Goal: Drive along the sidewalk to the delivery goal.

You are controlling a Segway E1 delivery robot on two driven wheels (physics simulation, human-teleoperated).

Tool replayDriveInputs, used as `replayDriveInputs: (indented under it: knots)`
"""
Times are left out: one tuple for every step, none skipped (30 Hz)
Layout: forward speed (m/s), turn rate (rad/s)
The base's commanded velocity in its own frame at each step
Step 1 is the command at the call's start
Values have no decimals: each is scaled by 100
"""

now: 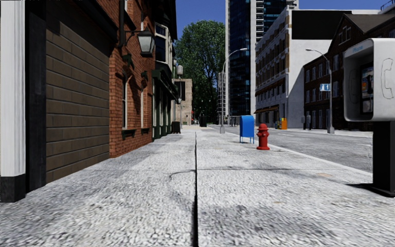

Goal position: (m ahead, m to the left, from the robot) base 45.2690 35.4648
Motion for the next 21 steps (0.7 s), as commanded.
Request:
replayDriveInputs:
  knots:
    - [200,0]
    - [200,0]
    - [200,0]
    - [200,0]
    - [200,0]
    - [200,0]
    - [200,0]
    - [200,0]
    - [200,0]
    - [200,0]
    - [200,0]
    - [200,0]
    - [200,0]
    - [200,0]
    - [200,0]
    - [200,0]
    - [200,0]
    - [200,0]
    - [200,0]
    - [200,0]
    - [200,0]
